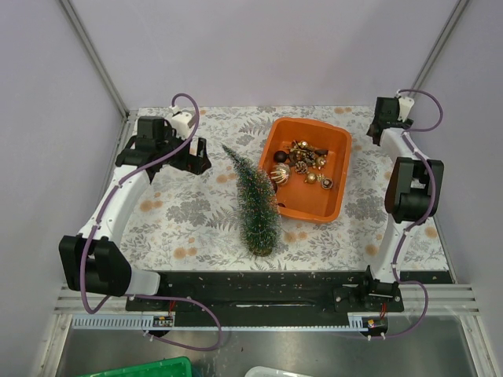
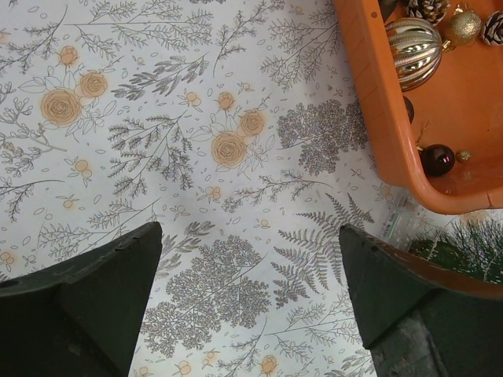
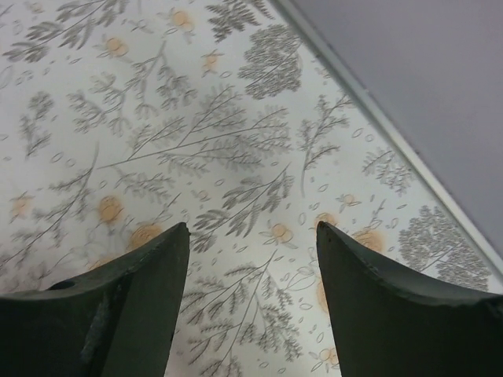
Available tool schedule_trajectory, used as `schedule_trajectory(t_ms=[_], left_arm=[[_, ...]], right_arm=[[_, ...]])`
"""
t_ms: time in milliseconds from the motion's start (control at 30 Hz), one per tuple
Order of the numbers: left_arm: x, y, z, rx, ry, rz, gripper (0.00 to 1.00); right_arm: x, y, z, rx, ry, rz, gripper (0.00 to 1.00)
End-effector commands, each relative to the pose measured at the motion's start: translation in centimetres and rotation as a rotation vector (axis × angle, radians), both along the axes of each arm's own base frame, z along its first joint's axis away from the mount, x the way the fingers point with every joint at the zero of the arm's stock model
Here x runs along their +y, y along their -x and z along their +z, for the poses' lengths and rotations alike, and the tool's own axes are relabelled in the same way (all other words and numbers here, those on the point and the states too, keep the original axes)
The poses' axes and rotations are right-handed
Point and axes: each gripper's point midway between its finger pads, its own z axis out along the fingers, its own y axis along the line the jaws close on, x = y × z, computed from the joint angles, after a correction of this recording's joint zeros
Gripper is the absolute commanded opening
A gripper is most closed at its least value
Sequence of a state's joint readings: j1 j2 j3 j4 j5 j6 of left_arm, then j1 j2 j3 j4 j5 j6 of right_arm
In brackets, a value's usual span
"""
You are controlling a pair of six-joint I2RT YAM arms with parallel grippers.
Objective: Decorate the small christmas tree
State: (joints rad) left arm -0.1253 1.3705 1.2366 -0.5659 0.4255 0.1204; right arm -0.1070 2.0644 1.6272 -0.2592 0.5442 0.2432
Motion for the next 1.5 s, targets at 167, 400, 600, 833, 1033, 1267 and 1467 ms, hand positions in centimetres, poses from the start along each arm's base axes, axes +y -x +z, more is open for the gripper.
schedule_trajectory(t_ms=[167,400,600,833,1033,1267,1467], left_arm=[[0.3,-0.4,0.8,-0.079,-0.025,-0.005,0.99],[0.4,0.4,0.3,-0.076,-0.025,-0.008,0.99],[0.1,0.5,0.2,-0.072,-0.009,-0.016,0.99],[-1.1,0.5,-0.2,-0.036,0.053,-0.027,0.99],[-1.6,0.4,0.4,-0.05,0.057,-0.039,0.99],[-3.1,0.3,0.7,-0.049,0.118,-0.089,0.99],[-5.3,-1.0,0.6,-0.089,0.182,-0.141,0.99]], right_arm=[[10.9,-0.1,6.4,-0.083,-0.034,0.277,0.79],[15.3,4.1,5.1,-0.041,-0.083,0.389,0.83],[16.7,9.1,2.7,-0.011,-0.13,0.412,0.98],[16.0,12.7,1.4,0.058,-0.155,0.35,0.99],[15.4,13.6,0.5,0.163,-0.143,0.308,1.0],[12.5,9.9,4.8,0.011,-0.003,0.193,0.99],[12.6,5.7,3.9,0.034,-0.073,0.217,0.99]])
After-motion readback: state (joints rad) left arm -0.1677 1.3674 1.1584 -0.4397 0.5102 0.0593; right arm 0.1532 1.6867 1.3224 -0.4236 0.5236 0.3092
